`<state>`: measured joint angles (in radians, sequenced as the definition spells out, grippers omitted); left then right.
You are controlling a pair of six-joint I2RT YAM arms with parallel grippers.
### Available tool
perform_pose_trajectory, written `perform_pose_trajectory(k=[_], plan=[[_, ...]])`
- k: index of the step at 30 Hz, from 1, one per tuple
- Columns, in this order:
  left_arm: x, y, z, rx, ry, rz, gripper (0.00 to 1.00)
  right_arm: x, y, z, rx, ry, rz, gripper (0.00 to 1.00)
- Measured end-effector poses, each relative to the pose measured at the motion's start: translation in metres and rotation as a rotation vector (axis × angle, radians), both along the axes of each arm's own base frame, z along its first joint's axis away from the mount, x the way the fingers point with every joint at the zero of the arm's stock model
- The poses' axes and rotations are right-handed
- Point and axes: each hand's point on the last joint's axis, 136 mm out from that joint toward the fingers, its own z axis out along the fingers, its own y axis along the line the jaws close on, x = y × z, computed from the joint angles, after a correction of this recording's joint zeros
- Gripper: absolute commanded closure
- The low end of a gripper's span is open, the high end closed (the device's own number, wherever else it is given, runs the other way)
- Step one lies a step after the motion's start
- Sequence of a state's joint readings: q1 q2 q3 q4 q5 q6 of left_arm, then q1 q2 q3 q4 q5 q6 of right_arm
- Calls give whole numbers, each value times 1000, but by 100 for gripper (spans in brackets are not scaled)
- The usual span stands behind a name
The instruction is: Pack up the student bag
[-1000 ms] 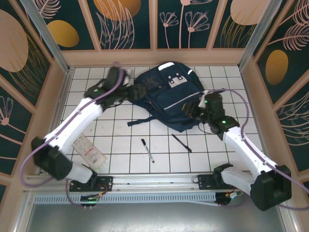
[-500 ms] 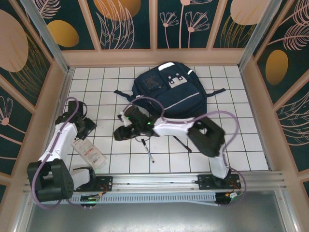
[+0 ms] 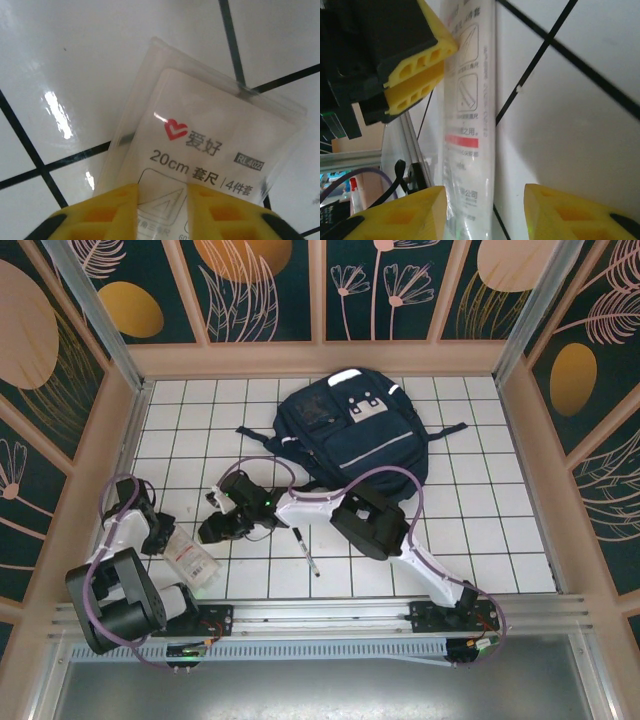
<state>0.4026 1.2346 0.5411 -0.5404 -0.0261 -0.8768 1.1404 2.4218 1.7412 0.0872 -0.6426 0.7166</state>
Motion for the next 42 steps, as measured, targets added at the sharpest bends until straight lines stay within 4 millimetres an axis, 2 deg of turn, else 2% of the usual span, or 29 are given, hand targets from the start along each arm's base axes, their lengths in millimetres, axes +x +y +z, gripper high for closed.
perform_pose_trajectory(k=[11, 18, 26, 30, 34, 37, 42], plan=[[7, -9, -1, -51, -69, -54, 85, -12, 0, -2, -72, 47, 22, 54], [11, -13, -2, -83, -83, -70, 85, -21, 2, -6, -183, 74, 32, 55], [18, -18, 1, -106, -129, -84, 86, -44, 3, -9, -249, 73, 78, 53], [22, -24, 5, -129, -167, -98, 87, -46, 6, -10, -267, 65, 76, 54], [26, -36, 8, -170, -217, -130, 86, -47, 8, -14, -318, 16, 42, 58], [28, -45, 8, -206, -248, -150, 86, -44, 5, -18, -369, -38, -2, 71], [37, -65, 6, -280, -268, -219, 83, -36, -4, -20, -404, -108, -77, 87]])
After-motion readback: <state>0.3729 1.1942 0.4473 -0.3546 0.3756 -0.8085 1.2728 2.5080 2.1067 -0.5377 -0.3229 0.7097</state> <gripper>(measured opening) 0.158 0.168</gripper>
